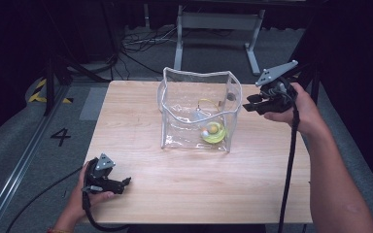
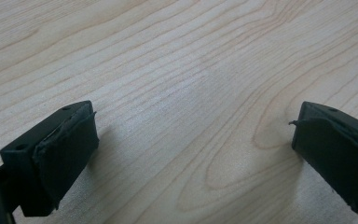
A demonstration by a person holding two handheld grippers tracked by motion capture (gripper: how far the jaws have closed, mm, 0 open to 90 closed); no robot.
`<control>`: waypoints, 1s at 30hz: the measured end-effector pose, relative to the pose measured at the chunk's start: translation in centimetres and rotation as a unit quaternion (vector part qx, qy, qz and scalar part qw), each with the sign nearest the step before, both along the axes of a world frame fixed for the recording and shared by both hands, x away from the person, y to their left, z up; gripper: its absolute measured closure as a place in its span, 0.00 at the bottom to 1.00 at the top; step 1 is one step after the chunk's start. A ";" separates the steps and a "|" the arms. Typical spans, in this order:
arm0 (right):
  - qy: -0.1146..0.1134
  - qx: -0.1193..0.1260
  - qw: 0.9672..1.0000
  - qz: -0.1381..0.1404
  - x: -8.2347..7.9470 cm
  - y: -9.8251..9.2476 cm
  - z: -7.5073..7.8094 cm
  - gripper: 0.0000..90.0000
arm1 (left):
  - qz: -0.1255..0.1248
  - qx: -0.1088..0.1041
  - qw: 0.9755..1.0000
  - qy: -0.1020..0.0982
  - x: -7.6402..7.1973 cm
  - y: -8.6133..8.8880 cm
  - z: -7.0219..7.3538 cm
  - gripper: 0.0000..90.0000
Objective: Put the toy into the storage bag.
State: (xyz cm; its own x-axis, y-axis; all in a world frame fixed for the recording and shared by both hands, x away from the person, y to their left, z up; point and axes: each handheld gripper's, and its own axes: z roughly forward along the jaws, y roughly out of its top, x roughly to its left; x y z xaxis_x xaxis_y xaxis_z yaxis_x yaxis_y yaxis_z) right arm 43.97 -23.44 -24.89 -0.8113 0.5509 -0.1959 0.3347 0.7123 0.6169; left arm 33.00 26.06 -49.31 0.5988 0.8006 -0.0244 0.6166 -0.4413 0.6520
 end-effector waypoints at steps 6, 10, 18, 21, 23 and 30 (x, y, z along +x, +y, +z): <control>-0.012 -0.009 1.000 -0.012 -1.1 -1.3 -0.7 0.63 | 0.000 0.000 1.000 0.000 0.0 0.0 0.0 0.01; -0.018 -0.014 1.000 -0.017 -1.8 -1.9 -1.4 0.57 | 0.000 0.000 1.000 0.000 0.0 0.0 0.0 0.01; -0.028 -0.030 0.999 -0.032 -2.6 -3.2 -3.4 0.47 | 0.000 0.000 1.000 0.000 0.0 0.0 0.0 0.01; -0.026 -0.033 0.998 -0.040 -2.9 -3.7 -4.3 0.42 | 0.000 0.000 1.000 0.000 0.0 0.0 0.0 0.01; -0.030 -0.032 0.998 -0.039 -3.1 -4.1 -4.9 0.40 | 0.000 0.000 1.000 0.000 0.0 0.0 0.0 0.01; -0.042 -0.041 0.996 -0.061 -3.6 -4.6 -7.6 0.21 | 0.000 0.000 1.000 0.000 0.0 0.0 0.0 0.01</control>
State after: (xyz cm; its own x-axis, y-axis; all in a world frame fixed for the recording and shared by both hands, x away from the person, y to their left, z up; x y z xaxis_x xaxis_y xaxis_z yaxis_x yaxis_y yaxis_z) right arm 40.38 -28.03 -32.49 -0.7174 0.6244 -0.3090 0.3714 0.7180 0.5886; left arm 33.00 26.06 -49.31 0.5987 0.8006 -0.0241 0.6164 -0.4413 0.6522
